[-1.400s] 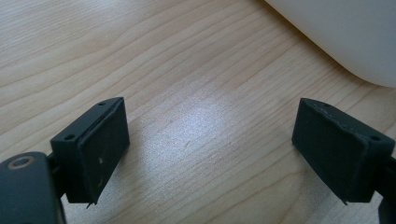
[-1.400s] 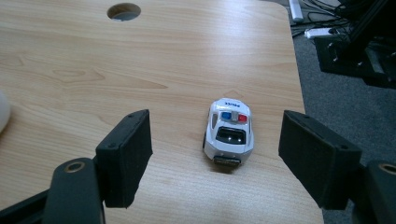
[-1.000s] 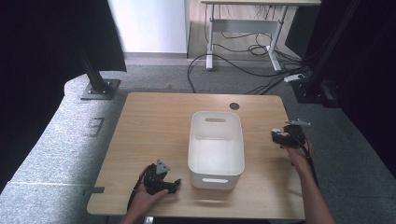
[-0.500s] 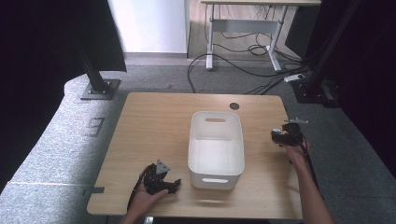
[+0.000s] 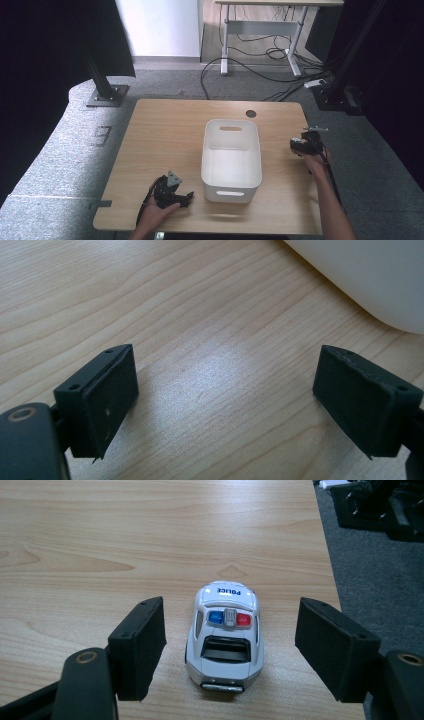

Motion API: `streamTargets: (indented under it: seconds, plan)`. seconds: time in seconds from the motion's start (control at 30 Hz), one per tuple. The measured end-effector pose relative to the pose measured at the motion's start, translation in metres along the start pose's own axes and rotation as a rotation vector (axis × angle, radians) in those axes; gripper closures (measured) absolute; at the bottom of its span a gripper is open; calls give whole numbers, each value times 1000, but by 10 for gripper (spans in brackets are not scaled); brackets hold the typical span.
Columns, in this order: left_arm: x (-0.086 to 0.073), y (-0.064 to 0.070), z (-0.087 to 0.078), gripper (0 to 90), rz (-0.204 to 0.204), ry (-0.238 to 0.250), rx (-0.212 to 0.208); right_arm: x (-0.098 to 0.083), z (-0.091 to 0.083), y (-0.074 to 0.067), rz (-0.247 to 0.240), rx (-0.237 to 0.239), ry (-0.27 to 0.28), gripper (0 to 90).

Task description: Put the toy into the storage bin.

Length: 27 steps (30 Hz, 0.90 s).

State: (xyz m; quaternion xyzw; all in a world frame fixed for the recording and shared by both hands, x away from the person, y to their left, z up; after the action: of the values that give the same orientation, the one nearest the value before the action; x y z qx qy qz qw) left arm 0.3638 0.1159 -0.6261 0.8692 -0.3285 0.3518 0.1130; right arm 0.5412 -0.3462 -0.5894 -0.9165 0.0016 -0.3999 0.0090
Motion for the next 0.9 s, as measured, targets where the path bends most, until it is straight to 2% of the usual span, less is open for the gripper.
streamTargets:
  seconds: [0.2,0.43,0.9]
  plan:
    - [0,0,0,110,0,-1,0,0,6,0,35,14,-7,280]
    - [0,0,0,110,0,-1,0,-3,15,-1,35,11,-20,281]
    - [0,0,0,109,0,-1,0,-6,28,5,60,-12,-32,312]
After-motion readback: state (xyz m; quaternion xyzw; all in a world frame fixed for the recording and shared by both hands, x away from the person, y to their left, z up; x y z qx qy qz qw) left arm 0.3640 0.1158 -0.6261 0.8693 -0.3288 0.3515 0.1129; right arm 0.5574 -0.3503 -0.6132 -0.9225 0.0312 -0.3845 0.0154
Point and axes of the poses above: each handheld gripper's, and its own axes: z roughly forward along the jaws, x roughly out of its top, y roughly to its right, the point moved 10 cm from there along z, roughly forward along the jaws, and after that the axes turned 4 degrees about z, right-handed, at the moved point
